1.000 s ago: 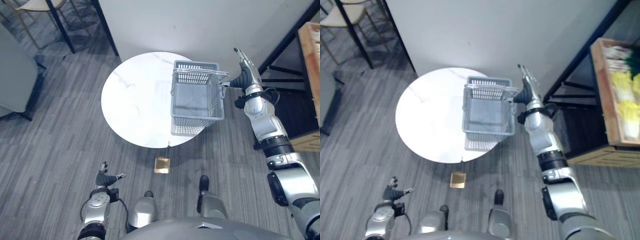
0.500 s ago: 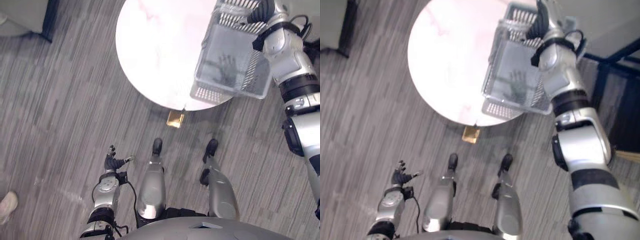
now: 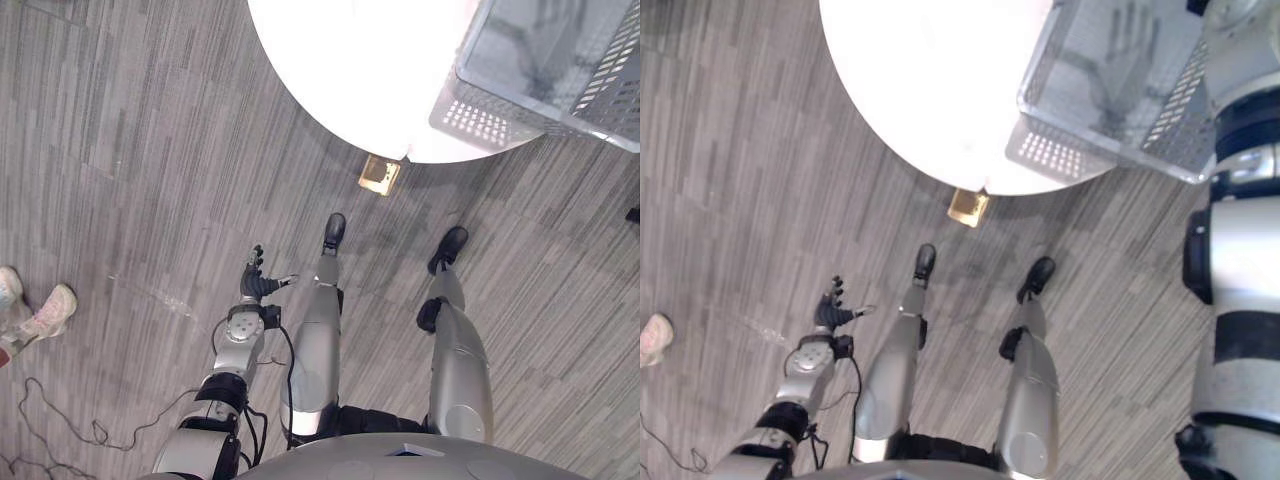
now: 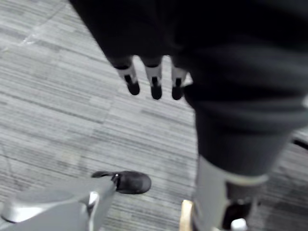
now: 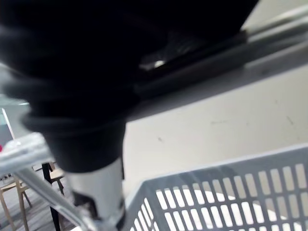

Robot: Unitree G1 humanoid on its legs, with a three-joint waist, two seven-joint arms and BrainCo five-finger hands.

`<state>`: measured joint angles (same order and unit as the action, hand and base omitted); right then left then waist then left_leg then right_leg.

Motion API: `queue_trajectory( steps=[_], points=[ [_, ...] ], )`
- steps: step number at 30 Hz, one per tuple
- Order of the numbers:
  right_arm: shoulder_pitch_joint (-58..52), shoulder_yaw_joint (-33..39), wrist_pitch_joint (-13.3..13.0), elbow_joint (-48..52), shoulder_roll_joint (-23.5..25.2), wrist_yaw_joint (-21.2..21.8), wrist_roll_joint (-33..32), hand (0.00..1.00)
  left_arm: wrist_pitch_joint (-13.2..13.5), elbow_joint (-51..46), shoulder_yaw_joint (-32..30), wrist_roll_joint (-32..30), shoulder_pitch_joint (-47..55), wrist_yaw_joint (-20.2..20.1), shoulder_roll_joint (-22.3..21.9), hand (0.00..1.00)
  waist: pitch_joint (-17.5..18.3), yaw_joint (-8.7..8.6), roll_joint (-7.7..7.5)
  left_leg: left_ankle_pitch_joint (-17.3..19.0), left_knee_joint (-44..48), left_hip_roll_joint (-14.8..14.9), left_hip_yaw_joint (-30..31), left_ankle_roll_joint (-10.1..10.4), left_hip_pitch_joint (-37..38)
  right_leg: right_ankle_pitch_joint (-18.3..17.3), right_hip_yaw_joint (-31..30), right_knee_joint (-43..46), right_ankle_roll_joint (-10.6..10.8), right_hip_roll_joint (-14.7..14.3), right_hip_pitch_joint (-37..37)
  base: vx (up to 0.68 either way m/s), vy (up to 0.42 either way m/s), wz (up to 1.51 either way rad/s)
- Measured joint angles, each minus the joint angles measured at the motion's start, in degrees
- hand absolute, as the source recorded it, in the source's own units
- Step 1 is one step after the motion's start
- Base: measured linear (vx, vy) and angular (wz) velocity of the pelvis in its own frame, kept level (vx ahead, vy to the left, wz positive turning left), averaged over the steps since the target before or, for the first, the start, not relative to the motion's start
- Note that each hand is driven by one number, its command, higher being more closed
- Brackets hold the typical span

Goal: Pick vegetable in the basket

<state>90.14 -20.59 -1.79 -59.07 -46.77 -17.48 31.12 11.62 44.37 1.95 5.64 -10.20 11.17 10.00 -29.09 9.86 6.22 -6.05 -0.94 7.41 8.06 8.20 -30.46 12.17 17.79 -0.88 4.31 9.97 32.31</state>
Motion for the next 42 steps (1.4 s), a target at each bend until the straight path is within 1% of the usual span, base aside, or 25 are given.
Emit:
queue_trajectory(
  steps=[6,11,16,19,20,21,23,24,25,27,28,29,30,31,32,33,34,35,36,37,38,39,40,41,42],
  points=[
    [-3.75,-0.10,0.06,5.54,0.46,1.71,0.11,1.00,-0.21,-0.55,-1.51,-0.01,2.26,-0.20,-2.93,0.00,0.17,-0.29,-0.32,-1.19,-1.16,-0.20,-3.59,-0.75,2.63,-0.23,-3.23,3.00,-0.20,0.48,1.60,-0.01,0.011,-0.25],
    [-12.14,0.03,0.43,3.38,4.10,5.06,-0.06,1.00,-0.41,-0.89,-1.41,-0.16,2.58,-1.42,-3.05,0.00,1.22,-2.92,-0.67,-1.13,-3.07,-0.18,-4.71,-0.81,10.94,-1.01,-4.73,2.79,-0.15,0.27,-5.04,0.01,0.011,-0.18],
    [-21.51,3.03,2.09,1.49,4.15,8.36,-0.73,1.00,-1.31,-2.37,-0.87,-0.74,3.02,-2.13,-2.50,0.00,1.73,-4.33,-0.79,-0.87,-4.17,0.04,-4.81,-0.87,17.85,-2.39,-5.14,2.57,0.55,0.02,-11.46,-0.02,-0.008,-0.07],
    [-33.02,8.15,2.65,6.22,7.18,8.81,-2.63,1.00,-1.38,-2.55,0.46,-2.67,4.60,-2.78,-2.36,0.00,5.58,-5.08,-1.84,-0.23,-4.71,0.17,-6.16,-1.06,20.75,-2.39,-6.13,1.12,0.81,-0.42,-13.96,0.03,-0.004,-0.21],
    [-39.80,10.34,2.64,11.98,9.74,9.02,-3.38,1.00,-1.48,-2.51,1.33,-3.06,5.89,-3.78,-2.24,0.00,7.50,-6.41,-2.41,0.72,-4.71,0.35,-6.95,-1.16,22.15,-2.60,-6.30,0.72,1.00,-0.64,-15.21,0.05,0.006,-0.22],
    [-42.25,11.40,2.64,14.28,10.87,9.15,-3.69,1.00,-1.51,-2.50,1.58,-3.19,6.31,-4.10,-2.12,0.00,8.19,-6.68,-2.75,1.03,-4.71,0.43,-7.64,-1.12,22.77,-2.68,-6.80,0.70,1.04,-0.80,-15.50,0.10,0.020,-0.47],
    [-53.09,16.11,2.54,24.71,16.45,9.45,-4.31,1.00,-2.00,-2.50,3.10,-5.86,7.38,-5.69,-1.84,0.00,10.89,-7.52,-4.46,2.56,-4.66,0.76,-10.97,-1.08,25.80,-2.76,-10.42,0.50,1.09,-1.79,-16.28,0.12,0.033,-0.88],
    [-59.36,18.47,2.32,29.92,20.06,9.40,-5.48,1.00,-2.39,-2.43,3.86,-7.51,8.07,-6.53,-1.63,0.00,11.83,-8.68,-5.62,4.18,-3.57,0.98,-14.30,-1.11,27.88,-2.53,-12.74,0.64,0.78,-2.48,-16.81,0.11,0.042,-1.27],
    [-63.49,20.30,1.98,32.61,23.59,9.19,-7.02,1.00,-2.55,-2.41,3.85,-8.30,8.75,-7.13,-1.55,0.00,12.70,-9.65,-6.63,5.94,-2.15,1.32,-17.81,-1.00,29.20,-3.51,-13.13,0.80,0.06,-2.83,-16.81,0.12,0.045,-1.57],
    [-68.83,22.94,1.75,35.28,28.42,8.06,-9.77,1.00,-2.83,-2.39,3.69,-9.64,9.13,-7.39,-1.53,0.00,13.35,-10.36,-7.21,7.53,-0.75,2.49,-23.68,-0.99,32.00,-6.72,-5.34,3.02,-4.50,-1.49,-16.67,0.11,0.032,-1.63],
    [-73.57,25.02,1.10,35.89,32.56,7.08,-12.27,1.00,-3.38,-2.45,3.45,-9.71,9.83,-7.64,-1.57,0.00,14.28,-10.95,-6.94,8.88,1.07,4.95,-29.04,-0.77,34.15,-10.94,8.81,10.21,-9.23,1.96,-15.80,0.17,0.018,-1.86],
    [-76.76,25.29,1.01,35.87,34.53,6.68,-13.82,1.00,-3.58,-2.51,2.69,-9.71,10.27,-7.71,-0.95,0.00,15.64,-11.31,-7.71,10.69,2.29,5.35,-32.67,0.52,36.12,-12.25,17.39,15.28,-12.00,4.65,-15.87,0.20,0.025,-1.94],
    [-78.26,25.20,0.75,35.62,35.42,6.67,-15.12,1.00,-3.65,-2.59,1.95,-9.71,10.28,-7.71,-0.85,0.00,16.26,-11.22,-8.15,11.97,3.23,5.66,-34.87,1.27,37.50,-12.00,20.70,17.15,-12.52,5.40,-15.87,0.28,-0.045,-2.30],
    [-80.83,24.80,0.27,35.54,37.38,6.60,-16.71,1.00,-3.92,-2.36,-1.28,-9.71,11.65,-7.58,-0.69,0.00,16.65,-10.55,-8.17,13.41,6.11,7.25,-41.56,2.87,40.62,-14.10,26.43,20.17,-16.29,4.41,-15.76,0.23,-0.071,-2.54],
    [-82.99,24.57,0.03,35.40,37.71,6.70,-17.63,1.00,-3.92,-2.14,-2.75,-9.70,12.10,-7.49,-0.84,0.00,17.27,-10.27,-8.15,13.58,7.15,7.54,-46.51,3.08,42.55,-16.70,27.42,19.80,-17.44,2.95,-15.86,0.24,-0.137,-2.68],
    [-85.50,25.09,0.01,35.08,37.57,6.99,-18.91,1.00,-3.93,-1.27,-3.13,-9.70,12.08,-7.42,-0.92,0.00,18.24,-10.77,-7.21,13.67,7.40,7.94,-49.92,3.22,43.91,-19.44,28.62,20.39,-13.49,2.55,-16.04,0.15,-0.100,-1.75],
    [-86.93,25.74,0.00,34.83,37.63,7.36,-19.94,1.00,-3.93,-0.67,-3.12,-9.70,12.00,-7.37,-1.01,0.00,18.92,-11.03,-6.81,13.59,7.36,8.24,-51.63,3.13,44.48,-20.53,29.59,21.05,-11.97,2.39,-15.86,0.21,-0.147,-1.53],
    [-89.94,27.15,0.00,33.95,38.19,8.15,-22.05,1.00,-3.90,0.79,-3.74,-9.71,11.75,-7.13,-1.54,0.00,19.28,-11.35,-6.16,13.21,7.88,8.70,-54.13,3.31,46.48,-21.69,29.25,23.73,-11.34,2.20,-15.42,0.23,-0.194,-1.42],
    [-92.93,28.49,0.01,32.67,39.20,8.61,-24.03,1.00,-4.06,3.51,-5.06,-9.73,11.56,-7.06,-1.84,0.00,19.54,-12.76,-6.09,12.21,9.67,8.99,-55.54,4.18,48.31,-23.09,25.72,25.54,-12.15,1.03,-14.77,0.25,-0.211,-1.38],
    [-94.07,28.94,-0.08,32.59,39.71,8.88,-24.58,1.00,-4.17,4.59,-5.65,-9.88,11.60,-7.03,-2.35,0.00,19.88,-13.11,-6.04,11.30,11.14,9.26,-56.07,4.66,48.64,-23.28,24.51,25.34,-12.03,0.22,-14.63,0.33,-0.233,-1.51],
    [-95.70,29.05,-0.93,32.33,41.04,9.22,-26.53,1.00,-4.78,6.10,-6.79,-10.92,11.73,-6.96,-3.15,0.00,20.61,-13.44,-6.41,8.46,17.83,10.77,-56.32,5.11,48.23,-23.38,20.78,23.96,-12.07,-1.87,-14.52,0.38,-0.199,-1.84],
    [-97.52,29.01,-1.74,31.42,42.08,9.57,-27.62,1.00,-5.09,7.20,-6.76,-11.74,12.75,-6.94,-3.71,0.00,20.94,-13.42,-6.38,3.91,26.90,13.44,-55.61,5.06,47.13,-23.20,16.58,21.73,-11.90,-4.83,-15.32,0.32,-0.156,-1.91],
    [-97.85,29.00,-1.89,30.57,42.38,9.60,-27.71,1.00,-5.10,7.55,-6.82,-11.84,13.41,-6.86,-4.15,0.00,21.02,-13.23,-6.06,1.78,31.89,15.14,-53.97,3.96,46.02,-22.95,14.56,20.21,-11.89,-6.48,-16.12,0.33,-0.146,-2.10],
    [-97.90,28.96,-2.04,27.47,42.52,9.51,-28.16,1.00,-5.10,8.73,-7.59,-11.91,13.99,-6.54,-5.28,0.00,21.29,-12.78,-5.07,5.95,45.51,17.16,-46.81,-2.47,40.83,-21.79,9.19,17.14,-12.61,-10.66,-17.80,0.32,-0.112,-2.20],
    [-96.87,28.99,-2.04,23.81,42.27,9.51,-28.27,1.00,-5.25,9.46,-7.78,-11.86,14.54,-6.02,-5.54,0.00,21.15,-11.76,-5.05,11.50,51.98,13.61,-37.23,-2.75,35.89,-21.40,4.50,15.39,-12.79,-13.03,-19.33,0.32,-0.112,-2.33]
  ],
)
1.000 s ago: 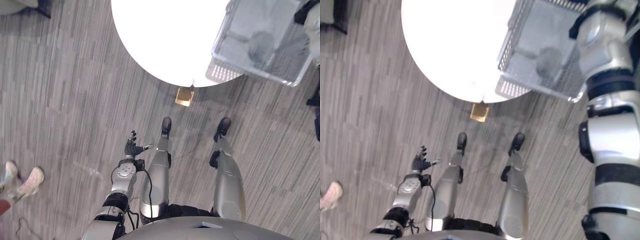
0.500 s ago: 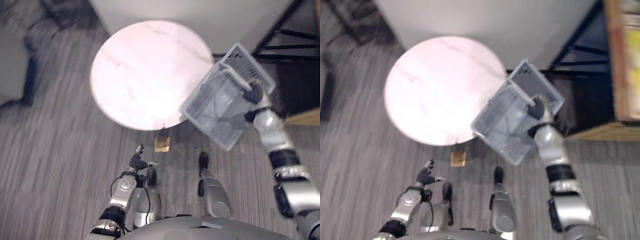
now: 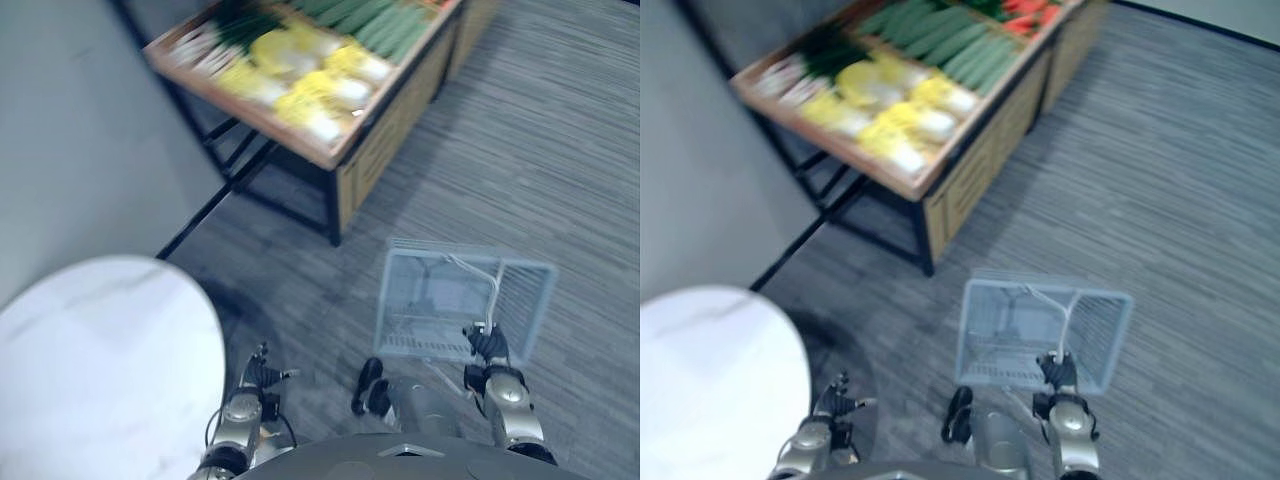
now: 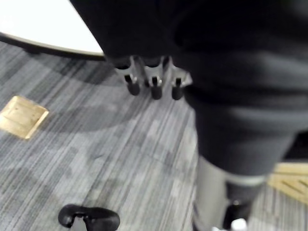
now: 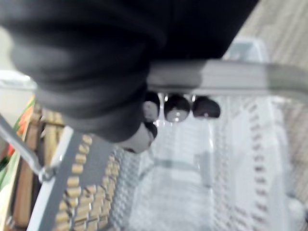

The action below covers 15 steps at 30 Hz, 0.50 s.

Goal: Pick vegetable in the basket

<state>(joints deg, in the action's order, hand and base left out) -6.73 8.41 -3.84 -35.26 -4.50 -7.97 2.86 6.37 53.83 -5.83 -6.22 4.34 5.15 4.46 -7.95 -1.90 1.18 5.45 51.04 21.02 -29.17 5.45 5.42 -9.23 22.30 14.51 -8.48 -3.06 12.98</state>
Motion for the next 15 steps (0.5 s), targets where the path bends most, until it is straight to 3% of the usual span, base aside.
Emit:
queue_trajectory(
  steps=[2,4,6,8,10,12,13,14,15],
  points=[
    [1.70,1.45,0.02,-6.66,-0.28,-0.06,0.06,1.00,-0.03,-0.19,-1.11,0.48,1.62,0.23,-0.16,0.00,-1.15,1.80,-0.11,6.35,3.02,-6.08,10.20,0.62,-5.85,0.57,-6.73,-3.06,0.24,-2.57,-4.85,0.27,0.004,-2.05],
    [1.90,4.28,0.31,-10.63,-1.00,-0.38,0.21,1.00,0.04,-0.36,-2.21,0.65,1.30,1.57,-0.04,0.00,-1.99,2.10,-0.68,8.83,0.69,-7.66,12.55,-0.67,-11.05,0.52,-10.45,-4.79,0.34,-3.17,-8.96,0.33,0.069,-1.39],
    [1.97,7.69,0.83,-13.50,-2.21,-1.42,0.03,1.00,0.36,-0.90,-2.16,0.84,0.93,2.11,-0.28,0.00,-2.23,2.32,-0.79,9.75,-9.61,-10.24,14.33,-0.64,-16.32,0.48,-14.49,-7.17,0.55,-3.05,-11.97,0.28,0.112,-1.12],
    [2.15,11.31,1.82,-16.63,-4.22,-1.92,-1.28,1.00,0.60,-1.22,-2.18,2.40,0.26,2.36,-0.83,0.00,-2.10,2.86,-0.31,5.99,-31.67,-14.31,21.80,1.17,-20.15,0.08,-19.90,-10.34,1.51,-3.16,-14.97,0.30,0.127,-1.07],
    [1.79,12.90,2.63,-18.81,-4.96,-2.20,-1.89,1.00,0.58,-1.35,-2.15,2.71,0.31,2.46,-1.07,0.00,-2.02,3.08,0.30,1.49,-40.46,-14.85,26.80,2.02,-21.65,-1.67,-22.75,-10.09,1.90,-4.12,-16.38,0.36,0.124,-0.95],
    [0.77,13.74,3.32,-20.42,-4.44,-2.29,-1.95,1.00,0.54,-1.30,-2.13,2.75,0.28,2.44,-1.12,0.00,-1.82,3.09,0.45,-1.49,-39.68,-15.56,28.61,0.36,-22.38,-7.05,-25.74,-4.09,3.21,-4.60,-16.34,0.54,0.202,-1.03],
    [-0.59,13.74,3.38,-20.42,-3.59,-2.25,-2.00,1.00,0.51,-1.16,-2.10,2.80,0.23,2.42,-0.74,0.00,-1.29,3.16,-0.26,-3.71,-37.65,-16.34,28.34,-2.04,-21.11,-10.34,-26.73,0.99,6.15,-3.63,-16.22,0.60,0.210,-1.03],
    [-1.49,13.69,3.38,-20.76,-2.39,-2.21,-2.06,1.00,0.51,-0.44,-2.23,2.83,0.36,2.42,-0.38,0.00,-1.40,3.26,-1.83,-4.78,-37.50,-16.53,26.22,-1.85,-18.17,-11.84,-26.35,10.16,9.25,-2.43,-14.27,0.63,0.170,-1.17],
    [-1.62,13.66,3.42,-21.09,-0.54,-1.88,-2.08,1.00,0.42,-0.23,-1.91,2.74,0.14,2.39,0.97,0.00,-1.34,2.39,-3.60,-3.39,-38.97,-17.53,23.85,-3.03,-14.12,-10.06,-23.40,21.98,14.65,-0.08,-10.15,0.61,0.156,-0.90]
  ],
)
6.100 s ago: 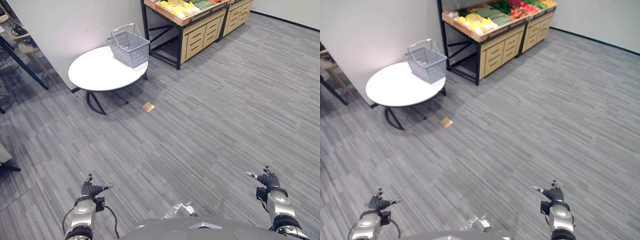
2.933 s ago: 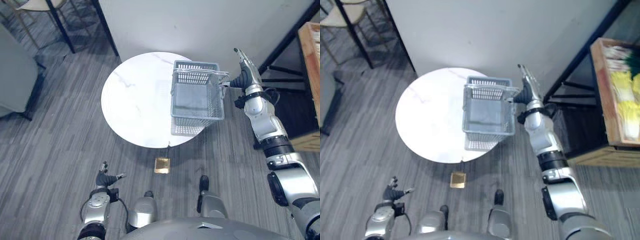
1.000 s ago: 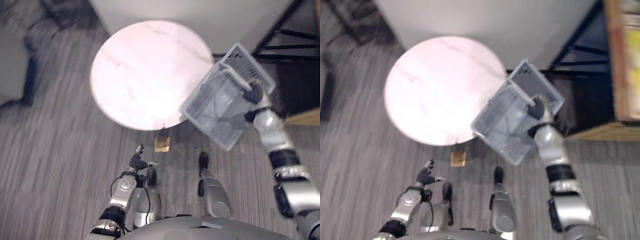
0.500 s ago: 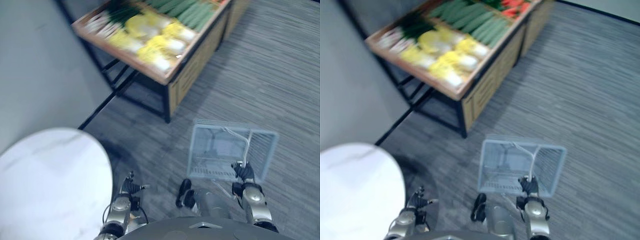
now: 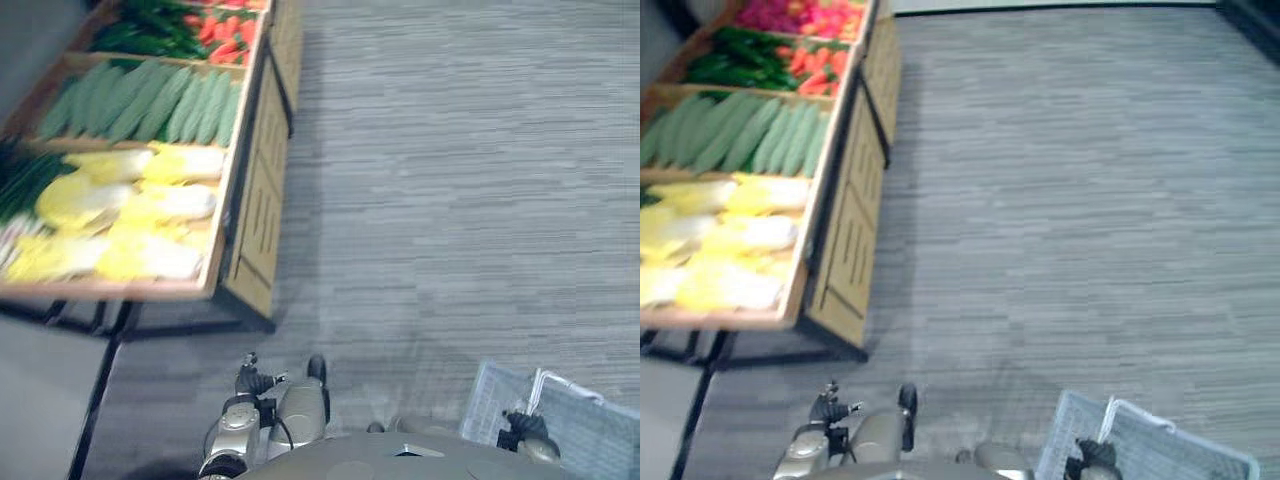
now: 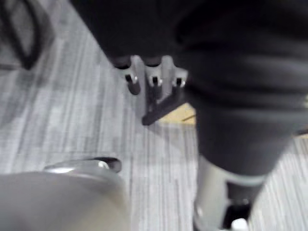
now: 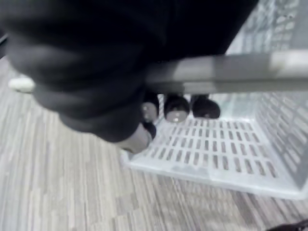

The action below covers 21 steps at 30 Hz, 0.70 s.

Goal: Pick vegetable in the basket

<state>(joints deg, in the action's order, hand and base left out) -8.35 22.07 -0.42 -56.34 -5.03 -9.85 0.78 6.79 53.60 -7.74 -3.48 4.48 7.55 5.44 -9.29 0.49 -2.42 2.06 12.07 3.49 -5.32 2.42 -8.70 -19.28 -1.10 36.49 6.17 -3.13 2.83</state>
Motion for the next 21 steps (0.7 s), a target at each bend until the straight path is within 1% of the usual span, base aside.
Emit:
queue_trajectory(
  steps=[1,2,3,4,5,6,7,8,9,10,11,12,13,14,15,16,17,18,19,20,21],
  points=[
    [-0.31,0.03,0.02,-0.06,0.68,0.16,-0.02,1.00,0.01,-0.13,0.32,0.02,-0.14,0.00,0.49,0.00,-0.11,-0.43,-0.33,0.60,-1.07,0.02,-0.51,-0.21,1.96,2.70,1.89,4.95,2.64,0.91,1.68,0.57,0.152,-0.52],
    [-0.99,0.04,0.01,-0.76,1.40,0.55,-0.01,1.00,0.03,-0.05,1.34,0.04,-0.40,-0.06,0.43,0.00,-0.38,-1.16,0.22,1.43,-3.07,0.62,-0.68,-0.50,5.68,6.70,5.24,12.06,1.27,2.64,4.51,0.62,0.125,-0.29],
    [-1.55,0.05,0.13,-2.20,1.80,0.87,-0.08,1.00,-0.09,-0.07,2.21,0.27,-0.97,-0.05,0.24,0.00,-0.48,-1.20,0.43,2.32,-5.68,1.08,-0.24,-1.24,10.45,3.42,8.47,15.03,-3.39,4.11,5.58,0.59,0.086,-0.23],
    [-1.65,0.17,0.61,-2.58,1.84,0.55,-0.39,1.00,-0.08,-0.11,2.21,0.52,-1.23,-0.07,0.00,0.00,-0.56,-1.30,0.85,2.72,-6.75,1.51,-0.17,-1.37,12.27,2.18,9.12,14.75,-3.79,4.02,6.09,0.54,0.002,-0.10],
    [-2.31,1.02,0.66,-2.85,1.41,0.84,-1.14,1.00,0.04,-0.12,2.21,0.89,-1.95,-0.08,-0.44,0.00,-0.79,-1.82,2.39,3.66,-8.09,2.81,-0.08,-1.06,14.71,0.41,11.00,12.36,-4.81,3.96,7.57,0.40,-0.040,0.01],
    [-2.76,1.11,0.60,-2.35,1.94,0.86,-1.54,1.00,0.13,-0.09,2.07,1.56,-3.02,-0.08,-0.50,0.00,-1.04,-2.81,3.26,4.06,-8.13,4.35,-0.10,-1.04,16.03,0.17,12.26,7.03,-5.33,3.87,10.07,0.39,-0.056,0.09],
    [-2.75,1.03,0.60,-2.02,2.26,1.00,-1.84,1.00,0.12,-0.06,2.02,1.82,-3.33,-0.07,-0.39,0.00,-1.05,-3.07,3.45,4.07,-7.96,4.88,0.04,-1.02,16.17,0.35,12.25,3.79,-5.19,3.87,11.10,0.40,-0.101,0.12],
    [-2.43,1.01,0.42,-1.15,3.01,1.13,-2.31,1.00,0.16,-0.07,2.02,1.82,-4.10,-0.07,-0.18,0.00,-1.13,-3.55,3.82,4.23,-7.90,6.01,0.37,-0.78,16.48,2.22,10.69,-4.11,-4.02,3.89,12.84,0.41,-0.173,0.32],
    [-2.61,1.24,0.00,-0.72,3.78,1.14,-3.08,1.00,0.20,0.00,1.74,1.76,-4.96,-0.07,-0.05,0.00,-1.02,-4.25,3.52,5.53,-7.61,6.50,1.39,0.69,16.66,8.31,5.40,-16.28,-3.50,4.61,12.56,0.41,-0.208,0.50],
    [-2.90,1.93,-0.01,-0.81,4.23,0.93,-3.70,1.00,0.23,-0.03,1.50,1.63,-5.40,-0.17,0.35,0.00,-0.57,-4.41,2.30,6.87,-7.48,6.17,1.86,1.71,16.69,11.91,2.56,-22.53,-3.11,5.98,11.64,0.43,-0.267,0.63],
    [-2.74,3.16,-0.01,-1.71,4.45,0.74,-4.10,1.00,0.39,0.39,0.76,1.62,-5.91,-0.09,-0.81,0.00,-1.50,-4.08,3.88,9.83,-7.22,7.48,2.72,3.49,17.94,17.63,5.70,-22.86,-3.54,5.56,10.26,0.32,-0.225,0.58],
    [-1.92,4.89,-0.16,-1.79,4.42,0.49,-4.46,1.00,0.39,0.86,0.78,1.56,-5.89,-0.21,-1.52,0.00,-1.71,-4.06,4.30,10.03,-4.88,7.75,2.97,3.19,17.44,15.63,7.08,-19.30,-3.15,5.75,10.51,0.39,-0.237,0.57],
    [-1.73,4.98,-0.11,-1.65,4.47,0.73,-4.55,1.00,0.42,1.13,-0.31,1.57,-5.50,-0.19,-2.12,0.00,-2.38,-3.89,3.52,9.32,-3.09,6.80,3.56,2.63,17.81,12.49,7.15,-13.54,-1.93,6.91,10.95,0.32,-0.209,0.84],
    [-2.05,4.59,-0.09,-1.26,4.57,0.82,-4.58,1.00,0.38,1.30,-2.77,1.63,-4.53,-0.14,-3.27,0.00,-2.43,-3.98,3.63,8.73,-1.39,7.24,5.49,2.85,18.29,10.28,6.20,-7.03,-2.43,7.21,11.17,0.37,-0.238,1.05],
    [-2.25,3.80,-0.07,-0.91,4.60,0.80,-4.62,1.00,0.48,1.06,-4.11,1.63,-3.52,-0.14,-4.01,0.00,-2.00,-3.88,3.53,8.28,-1.22,7.28,7.21,2.79,18.73,8.14,6.19,-5.15,-2.99,7.38,10.45,0.44,-0.312,1.38],
    [-2.86,2.82,-0.11,-0.96,4.74,0.77,-4.51,1.00,1.07,0.50,-5.44,1.69,-1.39,-0.10,-4.64,0.00,-0.40,-2.76,3.18,8.07,-0.24,7.14,8.08,3.02,17.59,2.83,7.75,-8.37,-5.09,8.29,7.39,0.33,-0.219,1.04],
    [-2.70,2.49,-0.10,-0.98,4.45,0.71,-4.44,1.00,1.18,0.52,-5.74,1.67,-1.12,-0.11,-4.91,0.00,-0.69,-2.59,3.68,8.36,1.13,7.63,8.40,3.49,16.87,2.73,8.65,-9.09,-5.61,8.16,6.69,0.30,-0.210,1.22],
    [-2.56,1.87,-0.25,-0.80,3.45,0.55,-3.85,1.00,1.05,0.56,-6.43,1.74,-0.31,-0.12,-5.51,0.00,-1.08,-2.80,4.16,8.98,7.00,8.81,8.81,5.24,12.60,2.82,12.54,-11.25,-5.57,8.48,4.63,0.17,-0.124,1.60],
    [-2.81,1.56,0.46,-1.74,2.08,0.72,-3.72,1.00,0.87,0.59,-6.87,2.26,0.68,-0.07,-5.94,0.00,-1.35,-2.61,4.32,9.38,16.22,11.18,3.56,6.25,6.70,3.45,18.18,-15.57,-5.83,8.98,-0.15,0.26,-0.151,1.81],
    [-2.78,1.37,0.67,-1.99,1.90,0.73,-3.35,1.00,0.86,0.60,-6.85,2.46,1.21,-0.07,-5.97,0.00,-1.36,-2.41,4.34,9.46,17.79,11.90,-0.02,6.22,5.72,3.74,20.06,-17.42,-5.71,9.19,-2.53,0.21,-0.095,1.69],
    [-2.76,0.80,0.76,-2.02,1.76,0.74,-2.63,1.00,0.96,0.16,-6.95,2.99,1.61,-0.16,-5.89,0.00,-1.71,-1.59,3.69,9.76,18.10,12.33,-5.68,5.98,4.78,4.06,22.84,-19.94,-5.53,9.65,-5.52,0.16,-0.048,1.10]
  ],
)
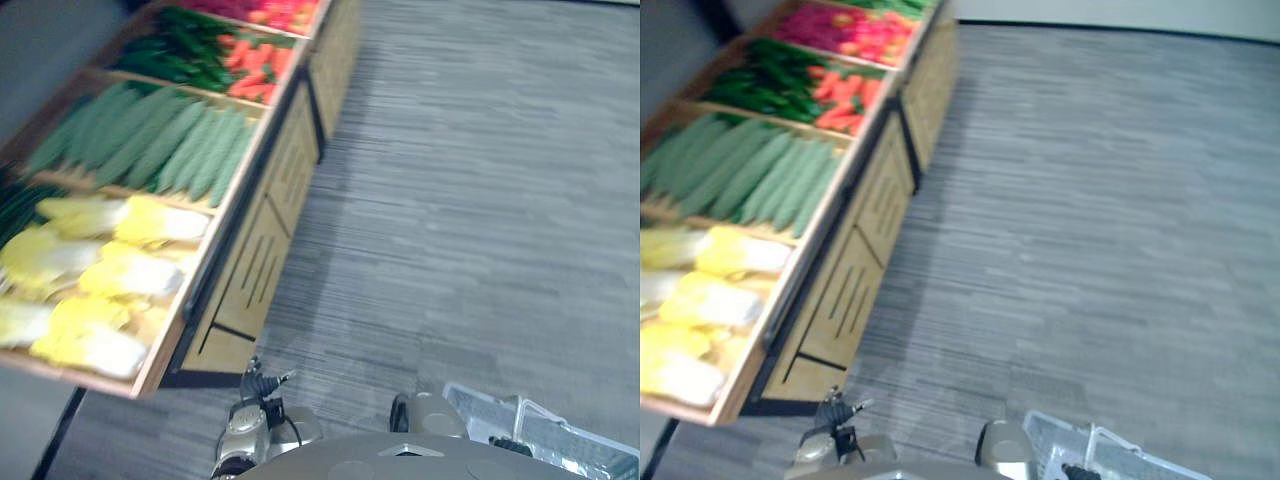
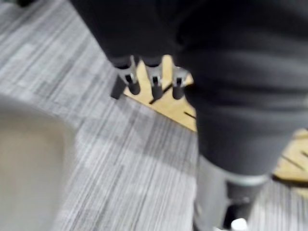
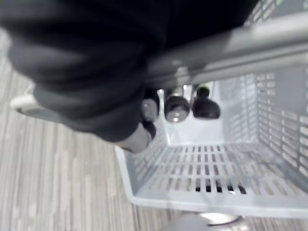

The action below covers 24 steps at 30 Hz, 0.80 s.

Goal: Pick vegetable in the basket

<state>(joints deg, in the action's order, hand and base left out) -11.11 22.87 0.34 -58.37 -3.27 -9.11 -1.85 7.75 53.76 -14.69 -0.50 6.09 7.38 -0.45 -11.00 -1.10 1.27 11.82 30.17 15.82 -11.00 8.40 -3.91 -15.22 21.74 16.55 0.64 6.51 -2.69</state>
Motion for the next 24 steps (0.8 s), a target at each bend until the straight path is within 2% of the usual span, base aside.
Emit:
queue_trajectory(
  steps=[1,2,3,4,5,6,7,8,9,10,11,12,14,15,18,19,20,22,23,24],
  points=[
    [0.10,-0.28,0.01,-0.06,-0.26,-0.04,0.57,1.00,-0.02,-0.13,0.09,-0.05,0.20,0.11,0.02,0.00,0.05,0.69,-0.14,0.23,-0.78,-0.35,-3.46,-0.19,-0.63,0.20,1.88,-1.40,0.23,0.44,-1.46,0.12,-0.021,1.40],
    [1.25,-1.05,0.01,-0.23,-1.25,0.07,1.06,1.00,-0.02,-0.29,0.92,-0.15,-0.15,0.05,-0.04,0.00,0.11,1.36,-0.10,-0.11,-4.83,-2.79,-9.18,-0.58,-2.07,0.46,5.73,-3.19,0.68,1.74,-3.22,0.12,0.017,1.53],
    [3.00,-1.17,-0.04,-0.30,-2.33,0.16,1.05,1.00,-0.02,-0.26,2.27,-0.23,-0.24,-0.02,-0.04,0.00,0.50,1.47,0.44,-2.20,-10.00,-5.35,-13.97,-2.41,-3.39,0.85,9.37,-4.51,1.37,2.49,-4.17,0.15,0.053,1.22],
    [3.00,-1.17,-0.04,-0.30,-2.33,0.16,1.05,1.00,-0.02,-0.26,2.27,-0.23,-0.24,-0.02,-0.04,0.00,0.50,1.47,0.44,-2.20,-10.00,-5.35,-13.97,-2.41,-3.39,0.85,9.37,-4.51,1.37,2.49,-4.17,0.18,0.080,1.35],
    [5.81,-1.21,-0.08,-1.12,-3.41,0.17,1.03,1.00,-0.11,-0.18,2.81,-0.18,-0.24,-0.04,-0.10,0.00,0.63,2.35,0.33,-6.60,-17.06,-8.74,-18.91,-9.40,-2.90,1.66,13.28,-5.94,3.02,3.31,-6.12,0.17,0.075,1.31],
    [7.31,-1.30,-0.13,-1.20,-3.83,0.17,1.12,1.00,-0.26,-0.05,2.80,-0.19,-0.26,-0.18,0.01,0.00,0.83,2.70,-0.03,-7.33,-20.64,-11.93,-16.41,-10.59,-1.90,2.01,15.46,-4.39,3.67,4.34,-6.82,0.21,0.096,1.64],
    [7.94,-1.31,-0.22,-1.21,-4.15,0.18,1.18,1.00,-0.38,0.27,2.86,-0.18,-0.36,-0.33,0.06,0.00,0.85,2.68,-0.07,-7.69,-22.51,-13.23,-14.40,-11.25,-1.09,1.98,16.23,-1.45,3.72,5.44,-6.77,0.23,0.121,1.67],
    [8.27,-0.11,-0.34,-1.08,-4.15,0.32,1.03,1.00,-0.61,1.14,2.90,-0.14,-0.38,-0.99,0.22,0.00,1.12,2.23,-0.27,-9.29,-25.70,-15.02,-9.59,-11.25,1.31,2.43,17.04,8.65,4.42,8.79,-5.58,0.31,0.115,1.95],
    [8.06,0.74,-1.01,-1.07,-4.12,0.39,1.03,1.00,-0.90,1.92,2.94,-0.14,-0.38,-1.27,1.13,0.00,1.65,2.04,-0.83,-9.87,-27.40,-16.39,-4.72,-11.72,2.73,5.37,15.31,19.14,5.32,11.78,-3.14,0.28,0.060,2.01],
    [8.11,0.88,-1.37,-1.10,-3.83,0.53,0.99,1.00,-1.02,2.04,2.96,-0.19,-0.42,-1.26,1.75,0.00,1.96,1.85,-0.80,-9.89,-27.63,-16.46,-2.45,-11.81,3.22,5.59,12.11,24.22,5.61,12.28,-0.99,0.27,-0.029,1.97],
    [8.88,1.14,-1.45,-0.99,-2.55,1.11,0.52,1.00,-1.37,2.13,3.07,-0.25,-0.38,-1.20,3.41,0.00,2.29,1.86,-1.35,-9.91,-27.12,-15.45,1.41,-11.70,3.30,3.19,4.55,29.32,6.17,9.89,3.42,0.27,-0.095,1.84],
    [9.20,1.44,-1.88,-0.48,-1.32,1.30,-0.55,1.00,-1.94,2.71,2.88,-0.26,0.01,-1.18,5.31,0.00,2.25,1.82,-1.32,-10.05,-27.12,-14.73,5.31,-11.40,3.55,1.44,1.12,29.64,6.73,7.97,5.40,0.27,-0.112,1.81],
    [9.21,1.31,-2.18,-0.21,-1.28,1.43,-1.18,1.00,-2.52,3.25,1.71,-0.23,0.72,-1.02,6.91,0.00,2.25,1.87,-2.17,-10.15,-27.36,-14.46,10.74,-10.41,4.86,0.28,-2.36,25.89,7.62,7.65,6.31,0.26,-0.151,1.79],
    [9.10,1.42,-2.64,-0.18,-1.45,1.29,-1.27,1.00,-2.57,3.24,1.17,-0.19,1.26,-0.95,7.33,0.00,2.31,1.77,-2.28,-10.09,-27.66,-14.36,14.29,-9.30,5.27,0.28,-5.51,21.92,7.64,7.63,6.31,0.25,-0.238,1.77],
    [9.90,1.63,-3.27,-0.09,-1.32,0.88,-1.64,1.00,-2.57,3.24,1.02,-0.20,1.76,-0.85,7.88,0.00,2.67,2.10,-2.87,-10.00,-28.09,-14.21,20.00,-6.83,5.32,0.86,-14.70,13.30,7.83,7.25,6.33,0.12,-0.275,1.29],
    [10.64,1.94,-3.30,-0.23,-0.90,0.75,-2.30,1.00,-2.56,3.24,0.84,-0.21,1.92,-0.79,8.05,0.00,3.01,2.05,-3.43,-9.90,-28.24,-14.31,22.61,-5.36,4.80,3.75,-20.53,10.32,6.96,6.61,6.40,0.04,-0.551,1.23],
    [10.86,4.08,-3.27,-0.66,0.48,-0.13,-3.95,1.00,-2.63,3.54,-0.19,-0.24,2.03,-0.64,8.13,0.00,3.25,2.12,-4.31,-9.47,-29.90,-13.42,24.38,-3.30,4.75,4.16,-26.42,10.16,7.80,4.96,5.45,-0.01,-0.503,1.13],
    [10.95,5.94,-3.31,-0.97,0.26,-0.44,-4.97,1.00,-2.66,3.85,-0.72,-0.25,2.43,-0.59,6.10,0.00,2.86,2.16,-2.52,-10.24,-30.53,-9.97,22.00,-1.96,4.52,3.00,-27.36,9.23,7.41,2.22,5.32,-0.01,-0.480,0.51],
    [10.95,6.46,-3.26,-0.63,0.09,-0.66,-6.37,1.00,-2.93,3.90,-1.34,-0.24,3.00,-0.58,4.64,0.00,3.08,2.19,-1.58,-11.82,-30.61,-8.54,19.74,-0.59,4.16,1.24,-26.94,8.37,7.33,1.37,4.94,0.01,-0.345,0.12],
    [10.91,6.51,-3.15,-0.54,0.14,-0.75,-6.93,1.00,-3.06,3.90,-1.80,-0.20,3.06,-0.57,4.16,0.00,3.10,2.15,-1.54,-12.37,-30.83,-8.08,18.82,0.03,3.94,0.04,-26.83,7.80,7.41,1.19,4.71,-0.03,-0.307,-0.04]
  ],
)
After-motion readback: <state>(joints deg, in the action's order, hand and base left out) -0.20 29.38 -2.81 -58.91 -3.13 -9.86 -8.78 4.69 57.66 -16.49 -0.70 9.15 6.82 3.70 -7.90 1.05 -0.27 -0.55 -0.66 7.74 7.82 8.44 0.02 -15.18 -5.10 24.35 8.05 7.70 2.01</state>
